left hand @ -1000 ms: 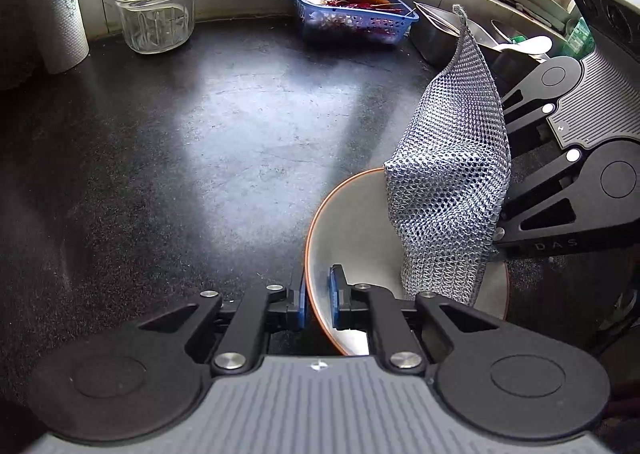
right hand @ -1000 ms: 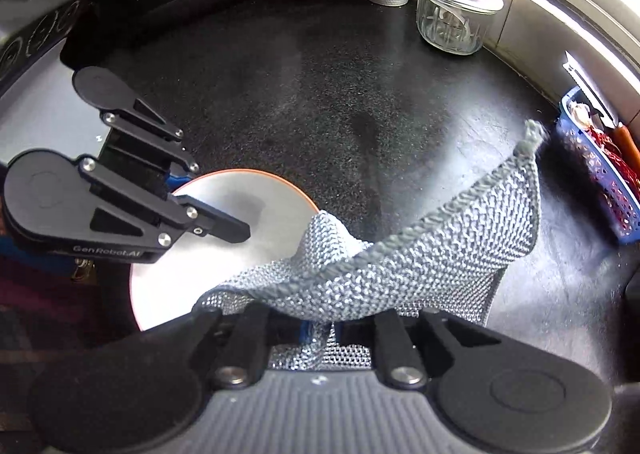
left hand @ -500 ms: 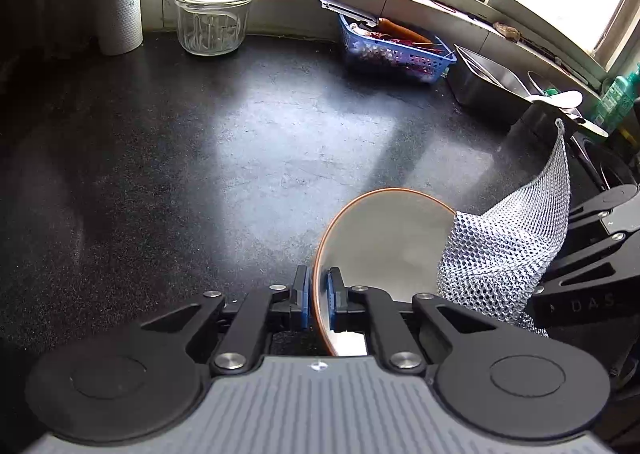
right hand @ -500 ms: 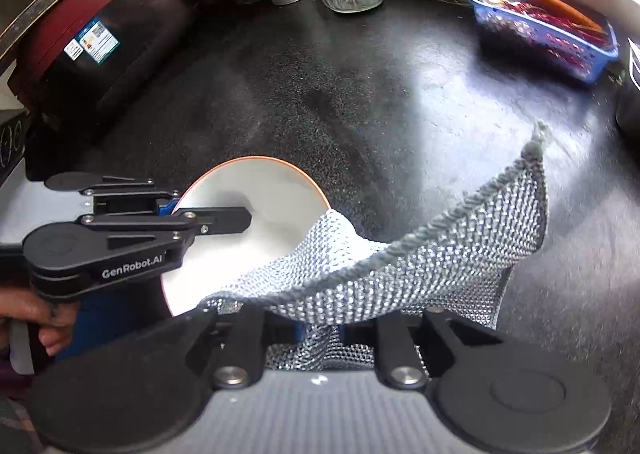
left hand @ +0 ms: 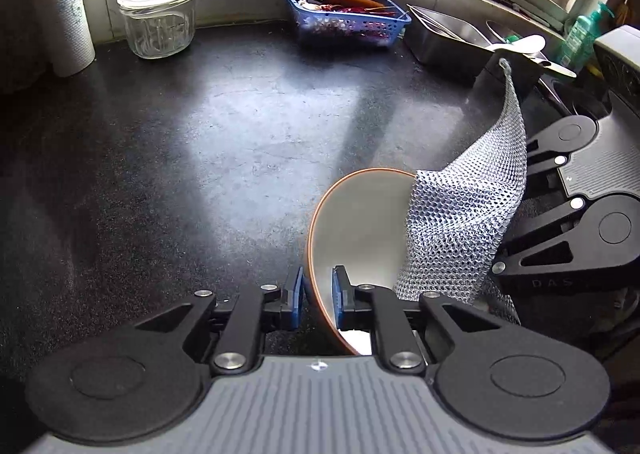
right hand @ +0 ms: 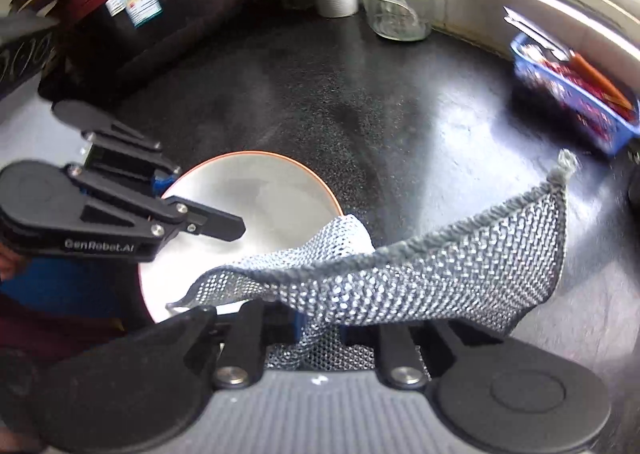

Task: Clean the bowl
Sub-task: 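Wipe the mesh cloth across the bowl's inside with the right tool, then rub the mesh cloth inside the bowl with the right tool while the left tool holds the rim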

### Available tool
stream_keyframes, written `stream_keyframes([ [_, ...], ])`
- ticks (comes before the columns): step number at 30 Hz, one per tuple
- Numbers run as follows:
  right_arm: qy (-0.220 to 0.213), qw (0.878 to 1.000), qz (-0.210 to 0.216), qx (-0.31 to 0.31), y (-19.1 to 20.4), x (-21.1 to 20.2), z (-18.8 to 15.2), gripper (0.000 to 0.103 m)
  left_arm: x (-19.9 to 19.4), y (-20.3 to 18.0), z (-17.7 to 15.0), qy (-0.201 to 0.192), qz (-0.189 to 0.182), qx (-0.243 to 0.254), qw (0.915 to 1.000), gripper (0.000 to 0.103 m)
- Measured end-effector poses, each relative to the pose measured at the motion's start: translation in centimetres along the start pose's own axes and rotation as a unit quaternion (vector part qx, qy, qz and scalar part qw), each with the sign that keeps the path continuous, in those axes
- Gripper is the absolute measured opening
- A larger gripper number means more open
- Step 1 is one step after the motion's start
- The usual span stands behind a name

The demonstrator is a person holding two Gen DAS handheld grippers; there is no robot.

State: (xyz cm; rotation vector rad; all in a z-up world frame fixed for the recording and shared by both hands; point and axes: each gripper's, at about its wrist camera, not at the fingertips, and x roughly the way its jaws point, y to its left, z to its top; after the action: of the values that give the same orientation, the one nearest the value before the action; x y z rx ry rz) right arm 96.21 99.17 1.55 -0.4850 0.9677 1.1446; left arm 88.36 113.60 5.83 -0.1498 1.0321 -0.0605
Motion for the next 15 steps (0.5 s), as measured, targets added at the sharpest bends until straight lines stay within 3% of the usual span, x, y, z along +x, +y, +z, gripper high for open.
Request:
stream_keyframes([
  [6,-0.006,0.998,-0.008,-0.068,0.3,-0.1,0.0,0.016,0.0,0.0,0.1,0.006,-0.002,0.009,0.9999,0.013],
  [15,-0.003,0.982,-0.021,-0.186,1.9,0.1,0.5,0.016,0.2,0.4,1.1,0.019,-0.012,0.027,0.9994,0.013],
])
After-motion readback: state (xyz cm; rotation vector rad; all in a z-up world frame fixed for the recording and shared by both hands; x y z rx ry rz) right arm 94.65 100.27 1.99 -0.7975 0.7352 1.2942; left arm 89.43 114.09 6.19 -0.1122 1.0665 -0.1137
